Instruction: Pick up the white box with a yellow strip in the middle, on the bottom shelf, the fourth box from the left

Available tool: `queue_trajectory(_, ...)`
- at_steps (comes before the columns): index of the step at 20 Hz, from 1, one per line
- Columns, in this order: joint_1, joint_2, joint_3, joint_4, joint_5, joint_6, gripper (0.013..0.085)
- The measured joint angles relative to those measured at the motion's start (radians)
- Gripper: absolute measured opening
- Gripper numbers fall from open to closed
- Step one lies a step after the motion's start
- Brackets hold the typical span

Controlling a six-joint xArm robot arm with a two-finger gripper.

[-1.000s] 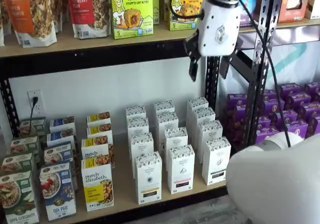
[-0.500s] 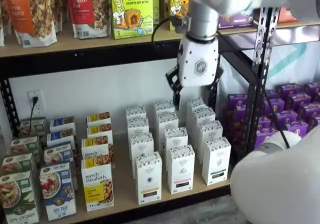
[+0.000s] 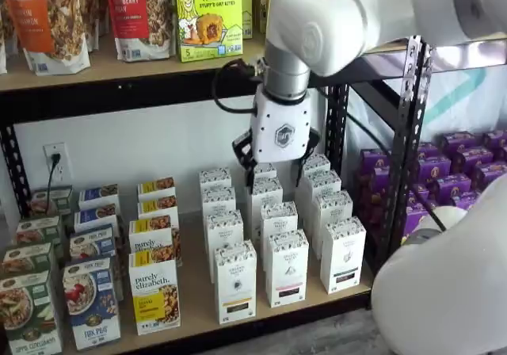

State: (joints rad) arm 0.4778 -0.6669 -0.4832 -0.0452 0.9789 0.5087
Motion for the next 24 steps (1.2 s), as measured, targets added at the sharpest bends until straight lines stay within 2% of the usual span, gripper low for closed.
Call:
queue_trajectory(7,0.010,0.143,-0.016,0.002,-0.131,0.014,0.0850)
queue_trajectory(10,-0.012,0.208,-0.024,0.001,-0.187,-0.005,0.0850)
queue_trajectory(14,-0.041,0.321,-0.061,-0.061,-0.237,0.014,0.0850)
queue_trajectory(19,-0.073,0.466,-0.092,-0.044,-0.364,-0.025,0.0850)
queue_trajectory(24,-0.083,0.590,-0.128,-0.048,-0.452,-0.029,0.0850)
